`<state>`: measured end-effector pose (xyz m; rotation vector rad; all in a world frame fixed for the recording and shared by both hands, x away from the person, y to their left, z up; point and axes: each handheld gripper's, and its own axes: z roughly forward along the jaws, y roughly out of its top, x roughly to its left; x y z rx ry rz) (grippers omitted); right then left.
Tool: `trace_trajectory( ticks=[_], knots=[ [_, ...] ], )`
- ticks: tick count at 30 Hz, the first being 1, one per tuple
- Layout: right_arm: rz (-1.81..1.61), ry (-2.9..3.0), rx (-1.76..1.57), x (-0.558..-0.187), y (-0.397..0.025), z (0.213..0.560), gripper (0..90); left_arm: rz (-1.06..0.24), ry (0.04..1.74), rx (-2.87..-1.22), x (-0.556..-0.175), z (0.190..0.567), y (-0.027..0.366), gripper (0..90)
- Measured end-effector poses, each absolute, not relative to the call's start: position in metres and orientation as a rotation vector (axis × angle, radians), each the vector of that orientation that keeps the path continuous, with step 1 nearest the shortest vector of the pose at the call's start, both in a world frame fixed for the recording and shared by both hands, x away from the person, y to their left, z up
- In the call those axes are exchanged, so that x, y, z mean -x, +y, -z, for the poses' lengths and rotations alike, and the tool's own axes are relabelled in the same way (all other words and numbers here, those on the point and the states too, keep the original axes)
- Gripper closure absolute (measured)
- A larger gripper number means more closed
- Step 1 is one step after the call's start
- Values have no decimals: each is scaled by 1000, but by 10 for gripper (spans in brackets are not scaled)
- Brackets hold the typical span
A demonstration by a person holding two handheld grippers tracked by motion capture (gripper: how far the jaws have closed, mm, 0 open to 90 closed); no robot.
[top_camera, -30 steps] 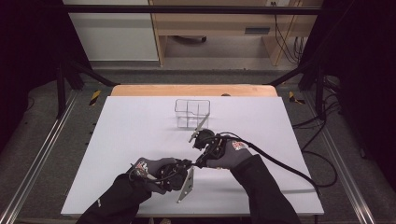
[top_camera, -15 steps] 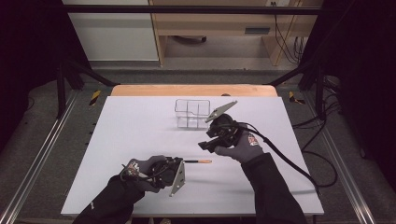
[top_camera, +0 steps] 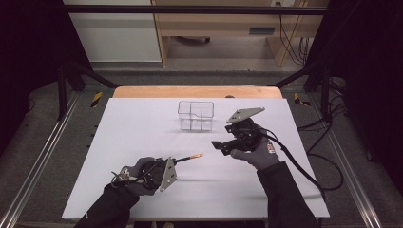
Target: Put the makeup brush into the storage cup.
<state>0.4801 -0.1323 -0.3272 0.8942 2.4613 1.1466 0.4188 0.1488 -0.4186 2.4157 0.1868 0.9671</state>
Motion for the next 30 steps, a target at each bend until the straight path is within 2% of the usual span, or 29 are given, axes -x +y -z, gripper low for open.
trace_trajectory(
  ticks=[20,26,30],
  knots=[
    [-1347,2335,-978,-462,-154,358,245,-772,624,-2202,-424,432,159,836],
    [-1427,2303,-997,-459,-150,369,231,-716,680,-2157,-423,433,155,835],
    [-1480,2280,-1005,-459,-144,376,230,-722,709,-2127,-422,434,150,835]
  ],
)
